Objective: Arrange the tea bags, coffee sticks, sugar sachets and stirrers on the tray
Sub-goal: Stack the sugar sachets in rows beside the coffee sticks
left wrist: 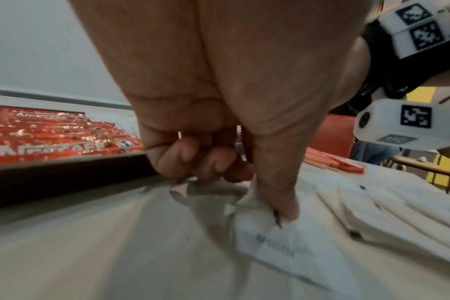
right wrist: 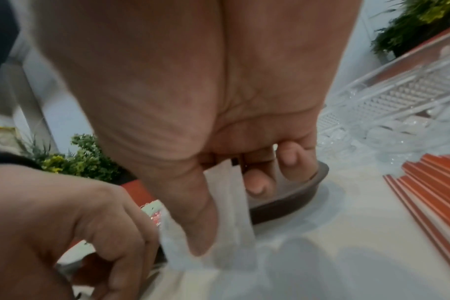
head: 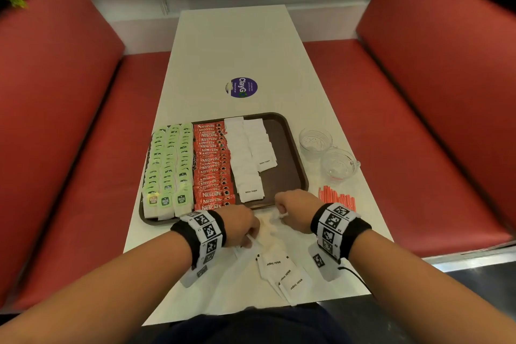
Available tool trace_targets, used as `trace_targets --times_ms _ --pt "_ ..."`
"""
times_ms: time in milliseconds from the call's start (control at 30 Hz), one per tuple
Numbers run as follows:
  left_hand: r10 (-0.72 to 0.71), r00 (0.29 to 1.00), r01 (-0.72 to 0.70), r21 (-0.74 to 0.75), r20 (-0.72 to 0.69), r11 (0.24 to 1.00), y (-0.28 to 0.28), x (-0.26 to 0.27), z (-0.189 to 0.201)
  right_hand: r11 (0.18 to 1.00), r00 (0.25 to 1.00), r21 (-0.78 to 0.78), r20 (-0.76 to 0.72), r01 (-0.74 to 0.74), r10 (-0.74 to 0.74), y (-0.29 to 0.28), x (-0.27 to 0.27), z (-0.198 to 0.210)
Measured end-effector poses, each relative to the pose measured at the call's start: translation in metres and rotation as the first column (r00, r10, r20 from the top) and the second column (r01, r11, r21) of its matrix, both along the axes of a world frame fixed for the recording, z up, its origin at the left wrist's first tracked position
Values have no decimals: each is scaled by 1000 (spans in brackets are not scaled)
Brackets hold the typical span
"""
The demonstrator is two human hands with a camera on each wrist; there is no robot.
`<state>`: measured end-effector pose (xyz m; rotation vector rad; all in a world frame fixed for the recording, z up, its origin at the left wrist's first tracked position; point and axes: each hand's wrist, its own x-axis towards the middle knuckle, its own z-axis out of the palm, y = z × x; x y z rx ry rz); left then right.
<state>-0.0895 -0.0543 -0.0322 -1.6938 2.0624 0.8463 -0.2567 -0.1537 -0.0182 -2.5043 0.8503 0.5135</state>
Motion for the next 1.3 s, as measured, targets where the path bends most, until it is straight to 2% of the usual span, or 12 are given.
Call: trace_targets --times_ms 100,200,267,433,600,800,967,1067,1133,1200,1300 --pt "44 995 -55 -135 -85 989 -5 7 7 994 994 83 87 65 -72 -8 -3 5" --pt "137 967 -194 -265 -217 945 -15 18 20 994 987 85 139 70 -82 -17 -3 10" --pt "206 937 -293 -315 -282 903 -24 26 27 984 969 122 197 128 -150 -21 -2 12" --pt "352 832 -505 -321 -429 801 -43 37 35 939 916 258 271 227 -296 -32 7 16" --pt "374 762 -588 -324 -529 741 -57 34 35 936 870 280 381 213 -312 -41 18 20" --pt "386 792 -565 -327 -473 758 -80 38 25 934 856 249 389 257 -340 -56 21 14" --pt "519 776 -627 -353 -358 694 -113 43 9 865 813 329 328 379 -481 -63 18 12" --pt "525 824 -567 -322 -215 758 -127 38 -2 829 781 383 324 409 -534 -64 15 13" --pt "504 856 -513 -304 -115 803 -134 35 -6 835 788 373 321 405 -526 -66 13 13" --pt "509 860 -497 -301 -41 814 -139 36 -9 840 791 365 324 402 -519 -69 12 12" --pt "516 856 -489 -344 -17 801 -143 36 -9 826 777 390 329 406 -537 -72 10 13"
